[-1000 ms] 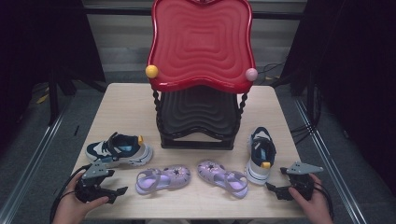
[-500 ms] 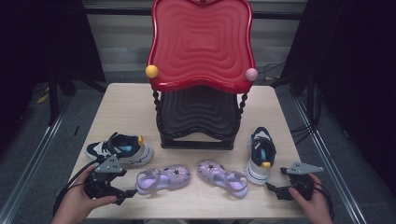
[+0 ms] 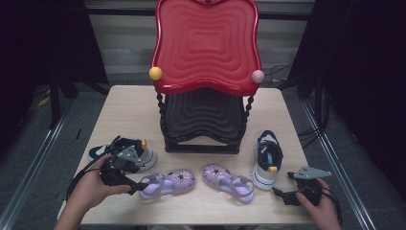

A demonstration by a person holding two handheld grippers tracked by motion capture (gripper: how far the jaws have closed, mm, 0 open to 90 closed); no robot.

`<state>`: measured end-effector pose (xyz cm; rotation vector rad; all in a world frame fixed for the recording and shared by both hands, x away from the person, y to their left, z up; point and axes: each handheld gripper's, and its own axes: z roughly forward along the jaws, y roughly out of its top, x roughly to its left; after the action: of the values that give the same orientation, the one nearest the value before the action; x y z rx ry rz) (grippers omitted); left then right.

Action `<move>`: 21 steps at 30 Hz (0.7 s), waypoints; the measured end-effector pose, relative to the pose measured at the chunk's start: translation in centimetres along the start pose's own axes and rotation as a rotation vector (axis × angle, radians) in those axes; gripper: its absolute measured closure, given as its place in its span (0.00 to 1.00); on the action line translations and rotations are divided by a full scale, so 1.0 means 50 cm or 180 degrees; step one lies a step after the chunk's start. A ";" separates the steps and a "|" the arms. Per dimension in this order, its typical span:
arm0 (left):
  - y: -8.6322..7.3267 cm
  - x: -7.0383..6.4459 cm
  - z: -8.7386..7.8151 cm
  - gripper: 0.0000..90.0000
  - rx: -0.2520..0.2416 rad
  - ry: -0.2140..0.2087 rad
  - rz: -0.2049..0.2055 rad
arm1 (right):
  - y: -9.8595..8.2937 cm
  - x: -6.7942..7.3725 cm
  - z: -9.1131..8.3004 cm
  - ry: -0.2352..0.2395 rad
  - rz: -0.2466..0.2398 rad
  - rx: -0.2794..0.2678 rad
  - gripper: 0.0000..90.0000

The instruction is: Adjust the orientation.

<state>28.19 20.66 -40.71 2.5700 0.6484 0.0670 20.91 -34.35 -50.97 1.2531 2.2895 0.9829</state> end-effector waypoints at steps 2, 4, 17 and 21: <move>0.010 0.000 0.008 0.41 0.0079 0.0000 0.0082 | 0.000 0.000 0.000 0.0000 0.0004 0.0000 0.12; 0.018 -0.001 0.014 0.41 0.0142 -0.0009 0.0100 | 0.000 0.000 0.000 -0.0001 0.0003 0.0001 0.12; 0.041 0.005 0.053 0.49 0.0132 -0.0092 0.0226 | 0.000 0.000 0.000 0.0000 0.0001 -0.0001 0.12; 0.036 0.008 0.064 0.52 0.0111 -0.0093 0.0241 | 0.000 0.000 0.000 0.0000 0.0001 -0.0001 0.12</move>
<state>29.85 18.00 -42.73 2.6239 0.5460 0.0435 20.91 -34.35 -50.97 1.2533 2.2893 0.9831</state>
